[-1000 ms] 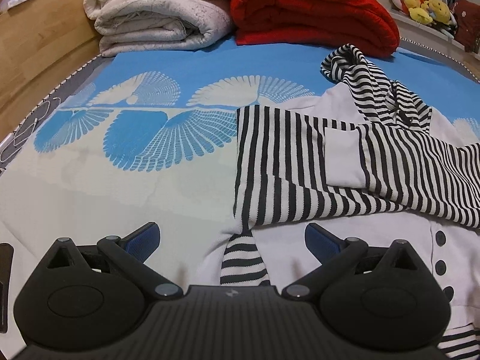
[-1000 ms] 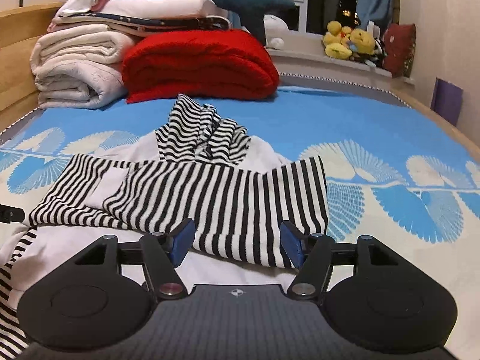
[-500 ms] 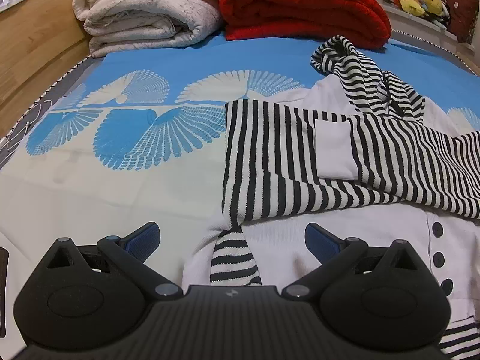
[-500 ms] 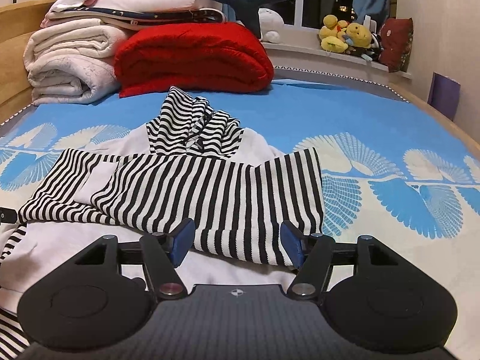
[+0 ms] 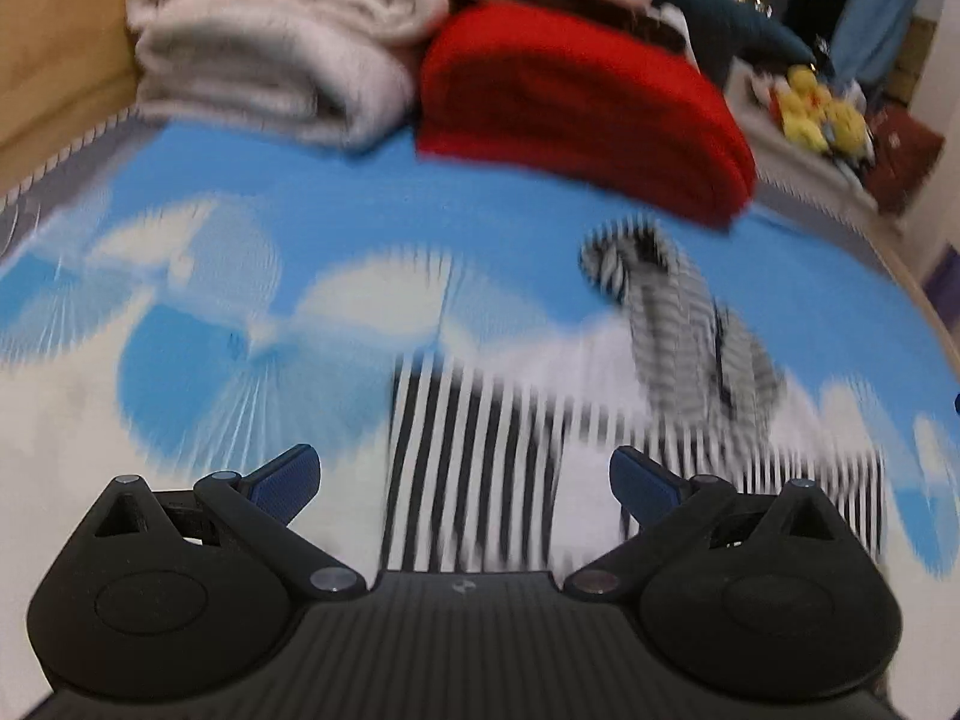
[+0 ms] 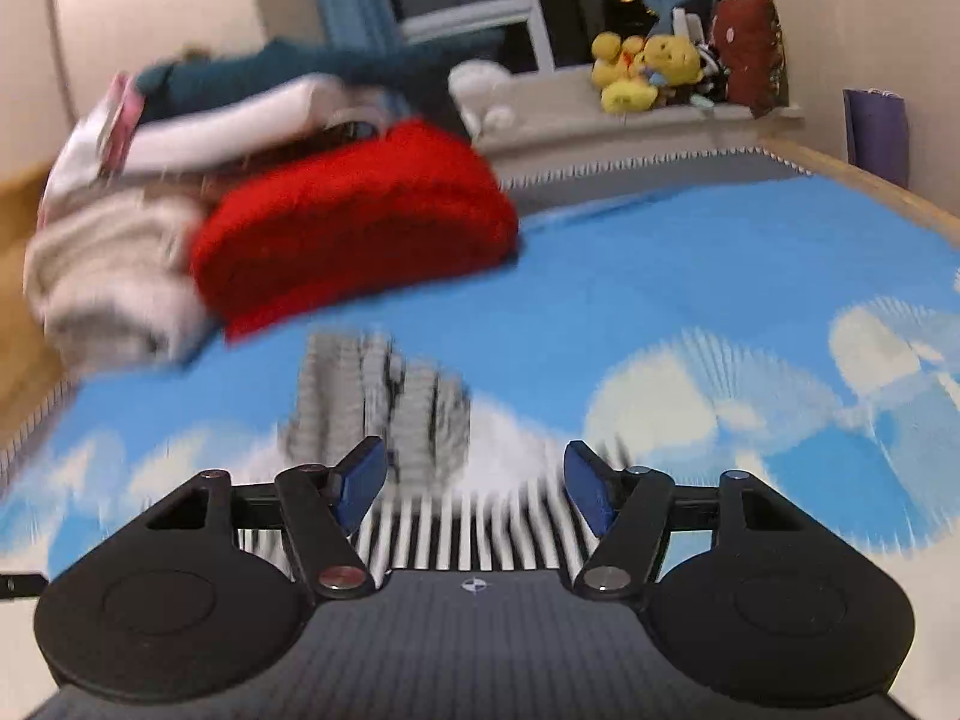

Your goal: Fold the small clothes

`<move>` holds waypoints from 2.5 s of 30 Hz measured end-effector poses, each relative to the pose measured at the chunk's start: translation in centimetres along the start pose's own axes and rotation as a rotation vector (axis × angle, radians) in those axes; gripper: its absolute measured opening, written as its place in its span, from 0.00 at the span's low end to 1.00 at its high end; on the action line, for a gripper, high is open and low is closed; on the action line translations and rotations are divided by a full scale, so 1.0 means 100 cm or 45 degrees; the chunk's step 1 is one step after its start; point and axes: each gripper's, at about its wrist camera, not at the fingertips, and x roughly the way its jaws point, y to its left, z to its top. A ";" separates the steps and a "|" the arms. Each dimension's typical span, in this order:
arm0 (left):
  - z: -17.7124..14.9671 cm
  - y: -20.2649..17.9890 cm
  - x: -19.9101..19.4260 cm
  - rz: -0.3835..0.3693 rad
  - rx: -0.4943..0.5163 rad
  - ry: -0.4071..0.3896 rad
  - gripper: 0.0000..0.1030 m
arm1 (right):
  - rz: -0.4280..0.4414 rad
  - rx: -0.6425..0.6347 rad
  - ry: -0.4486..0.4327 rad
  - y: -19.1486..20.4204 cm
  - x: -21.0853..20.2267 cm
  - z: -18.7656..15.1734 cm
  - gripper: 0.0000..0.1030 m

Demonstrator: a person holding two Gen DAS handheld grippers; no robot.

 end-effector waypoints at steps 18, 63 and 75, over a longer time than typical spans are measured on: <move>0.086 -0.181 0.252 -0.012 0.194 0.168 0.32 | 0.005 0.072 0.324 0.026 0.285 -0.014 0.09; -0.008 -0.051 0.044 -0.565 0.343 -0.084 0.51 | 0.429 -0.463 -0.082 0.048 0.006 -0.046 0.12; -0.037 -0.011 0.090 -0.472 0.110 0.110 0.87 | 0.334 -0.045 0.222 -0.018 -0.017 -0.108 0.67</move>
